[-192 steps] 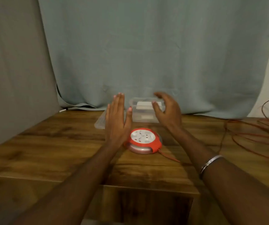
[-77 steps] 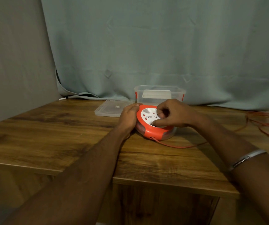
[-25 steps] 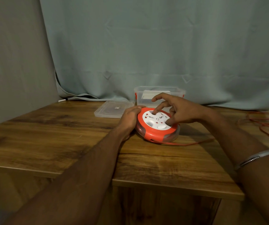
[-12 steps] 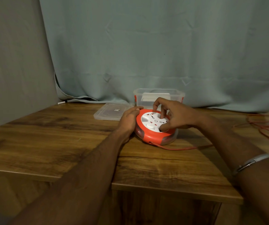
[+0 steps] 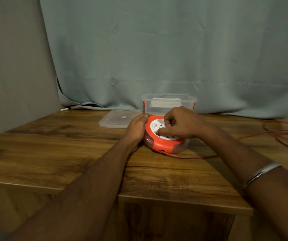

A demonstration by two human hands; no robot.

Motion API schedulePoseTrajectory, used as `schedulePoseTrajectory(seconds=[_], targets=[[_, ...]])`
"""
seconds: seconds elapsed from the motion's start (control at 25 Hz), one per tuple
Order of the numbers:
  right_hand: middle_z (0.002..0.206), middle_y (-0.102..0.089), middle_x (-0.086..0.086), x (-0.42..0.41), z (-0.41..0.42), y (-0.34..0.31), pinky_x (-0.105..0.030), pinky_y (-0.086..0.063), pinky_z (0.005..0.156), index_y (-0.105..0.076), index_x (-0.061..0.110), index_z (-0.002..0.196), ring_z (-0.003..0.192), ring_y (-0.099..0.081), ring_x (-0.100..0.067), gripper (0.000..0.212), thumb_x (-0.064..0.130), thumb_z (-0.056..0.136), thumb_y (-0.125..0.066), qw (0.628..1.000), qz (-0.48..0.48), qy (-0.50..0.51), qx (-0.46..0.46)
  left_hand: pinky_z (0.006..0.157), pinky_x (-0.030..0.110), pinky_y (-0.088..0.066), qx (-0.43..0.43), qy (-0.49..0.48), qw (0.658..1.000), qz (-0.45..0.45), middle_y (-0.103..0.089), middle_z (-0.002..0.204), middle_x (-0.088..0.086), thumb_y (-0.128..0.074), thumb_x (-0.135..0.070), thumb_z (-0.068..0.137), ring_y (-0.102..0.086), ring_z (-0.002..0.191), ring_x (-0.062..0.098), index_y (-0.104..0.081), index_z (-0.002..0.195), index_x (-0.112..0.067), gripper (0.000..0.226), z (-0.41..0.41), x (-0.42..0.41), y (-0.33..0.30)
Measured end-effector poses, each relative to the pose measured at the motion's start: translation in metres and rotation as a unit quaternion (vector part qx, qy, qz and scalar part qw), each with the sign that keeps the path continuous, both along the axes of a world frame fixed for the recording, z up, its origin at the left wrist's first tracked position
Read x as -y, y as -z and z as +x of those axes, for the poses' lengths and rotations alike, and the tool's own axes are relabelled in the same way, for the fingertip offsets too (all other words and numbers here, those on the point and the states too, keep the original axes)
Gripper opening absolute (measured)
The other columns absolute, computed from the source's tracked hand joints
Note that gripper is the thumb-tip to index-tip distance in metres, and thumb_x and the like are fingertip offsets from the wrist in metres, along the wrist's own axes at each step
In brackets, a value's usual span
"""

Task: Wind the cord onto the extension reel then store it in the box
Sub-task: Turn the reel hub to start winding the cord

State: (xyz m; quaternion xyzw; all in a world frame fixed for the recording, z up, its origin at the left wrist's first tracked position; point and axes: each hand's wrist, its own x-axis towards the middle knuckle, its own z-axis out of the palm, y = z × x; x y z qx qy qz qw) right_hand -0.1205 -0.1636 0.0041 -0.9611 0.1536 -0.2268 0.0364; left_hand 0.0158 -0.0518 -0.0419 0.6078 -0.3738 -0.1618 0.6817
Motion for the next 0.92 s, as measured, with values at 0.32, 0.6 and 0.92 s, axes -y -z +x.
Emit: schedulePoseTrajectory(seconds=[0.32, 0.6, 0.92], targets=[[0.107, -0.068, 0.016, 0.012, -0.018, -0.014, -0.027, -0.052, 0.057, -0.058, 0.031, 0.129, 0.063, -0.061, -0.004, 0.071, -0.004, 0.068, -0.074, 0.989, 0.092, -0.111, -0.035, 0.09, 0.042, -0.06, -0.014, 0.012, 1.0, 0.012, -0.074, 0.106, 0.012, -0.037, -0.019, 0.107, -0.072, 0.1, 0.028, -0.069, 0.103, -0.021, 0.032, 0.001, -0.001, 0.0], [0.121, -0.072, 0.003, 0.02, -0.02, -0.016, -0.012, -0.048, 0.056, -0.04, 0.028, 0.148, 0.063, -0.06, 0.012, 0.091, -0.01, 0.074, -0.076, 0.981, 0.14, -0.126, -0.053, 0.076, 0.031, -0.06, -0.01, 0.018, 1.0, 0.016, -0.074, 0.104, 0.008, -0.037, -0.021, 0.108, -0.072, 0.093, 0.022, -0.068, 0.103, -0.023, 0.032, 0.0, -0.002, -0.001], [0.114, -0.075, 0.001, 0.023, -0.02, -0.016, -0.013, -0.046, 0.05, -0.034, 0.035, 0.135, 0.05, -0.056, 0.004, 0.088, 0.004, 0.071, -0.086, 0.981, 0.157, -0.107, -0.046, 0.07, 0.027, -0.059, -0.014, 0.012, 1.0, 0.02, -0.071, 0.095, 0.0, -0.036, -0.023, 0.109, -0.071, 0.086, 0.017, -0.064, 0.095, -0.029, 0.032, 0.0, -0.003, -0.001]])
